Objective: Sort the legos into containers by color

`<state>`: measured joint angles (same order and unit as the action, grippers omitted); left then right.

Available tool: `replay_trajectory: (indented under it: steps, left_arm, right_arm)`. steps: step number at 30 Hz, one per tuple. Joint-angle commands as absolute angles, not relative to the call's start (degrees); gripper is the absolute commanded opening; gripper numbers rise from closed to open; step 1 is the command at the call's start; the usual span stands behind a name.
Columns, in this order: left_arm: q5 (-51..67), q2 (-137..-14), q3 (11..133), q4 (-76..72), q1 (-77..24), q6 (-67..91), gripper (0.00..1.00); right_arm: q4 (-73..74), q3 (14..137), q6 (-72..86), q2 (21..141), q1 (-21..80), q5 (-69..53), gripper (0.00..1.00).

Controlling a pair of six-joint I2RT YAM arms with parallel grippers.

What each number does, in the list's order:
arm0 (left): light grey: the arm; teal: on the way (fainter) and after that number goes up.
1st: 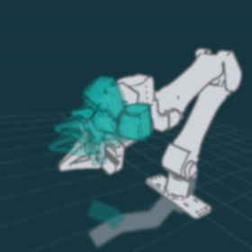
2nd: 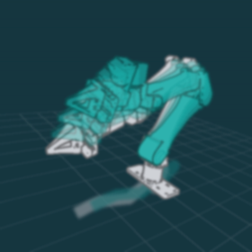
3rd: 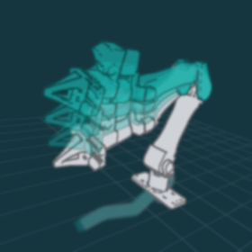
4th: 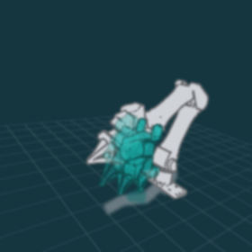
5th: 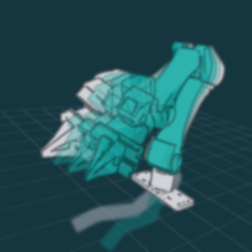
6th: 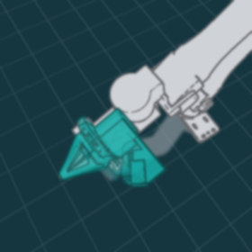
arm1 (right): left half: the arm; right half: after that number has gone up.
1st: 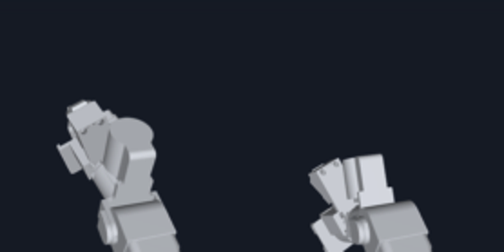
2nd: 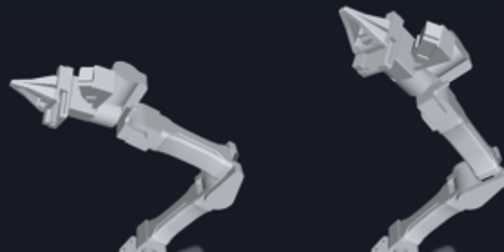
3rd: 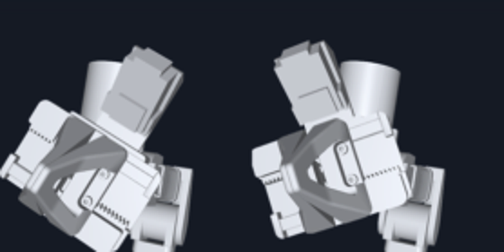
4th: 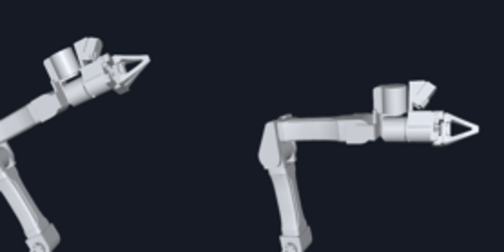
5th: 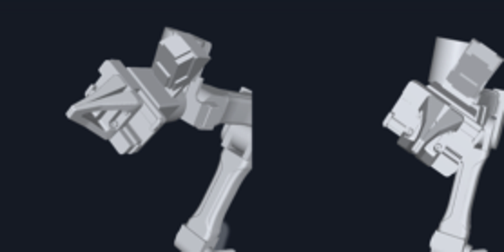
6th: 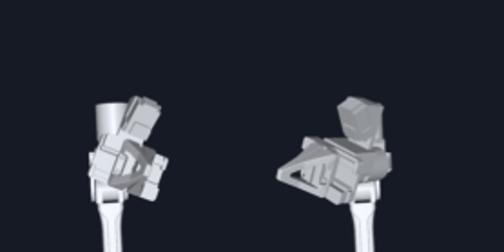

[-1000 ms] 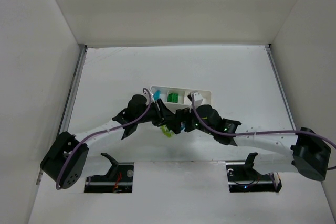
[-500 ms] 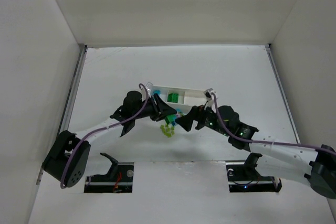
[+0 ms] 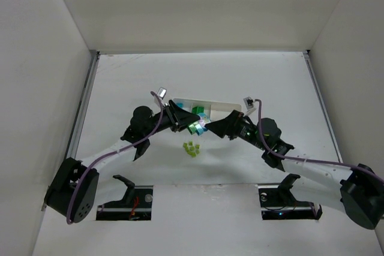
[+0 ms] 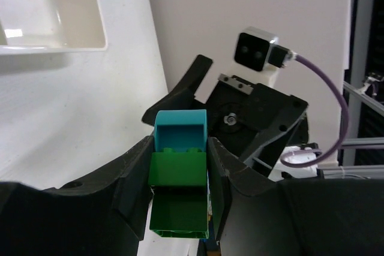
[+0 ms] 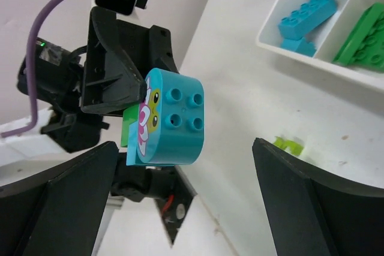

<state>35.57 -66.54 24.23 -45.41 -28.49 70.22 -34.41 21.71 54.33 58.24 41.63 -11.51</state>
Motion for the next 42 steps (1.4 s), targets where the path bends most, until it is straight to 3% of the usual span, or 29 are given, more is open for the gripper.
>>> replay_trajectory:
  steps: [1,18,22,26,29,36,42]
  left_arm:
    - [37.9,-65.2,22.9,-54.9,-27.6,73.7,0.15]
    - [39.7,-68.0,21.4,-61.1,-28.8,77.7,0.16]
    - [39.7,-68.0,21.3,-61.1,-29.2,77.7,0.16]
    - [38.9,-67.7,21.2,-60.4,-28.5,77.7,0.29]
    - [38.8,-68.4,21.5,-59.9,-28.0,77.3,0.46]
    - [38.2,-67.7,22.0,-58.5,-26.5,76.1,0.60]
    - [36.2,-65.4,21.1,-52.7,-27.9,71.8,0.60]
  right_arm:
    - [-47.5,21.6,60.7,61.0,41.3,-15.9,0.99]
    - [-58.6,21.6,65.9,68.6,40.9,-17.5,0.66]
    - [-58.8,21.8,66.4,69.1,40.9,-17.3,0.51]
    - [-58.8,21.4,66.8,68.7,40.9,-16.8,0.37]
    - [-58.6,20.7,66.8,68.2,40.5,-16.1,0.35]
    - [-57.8,20.0,66.3,67.5,39.6,-14.2,0.35]
    - [-57.7,21.0,66.2,68.3,38.7,-12.2,0.35]
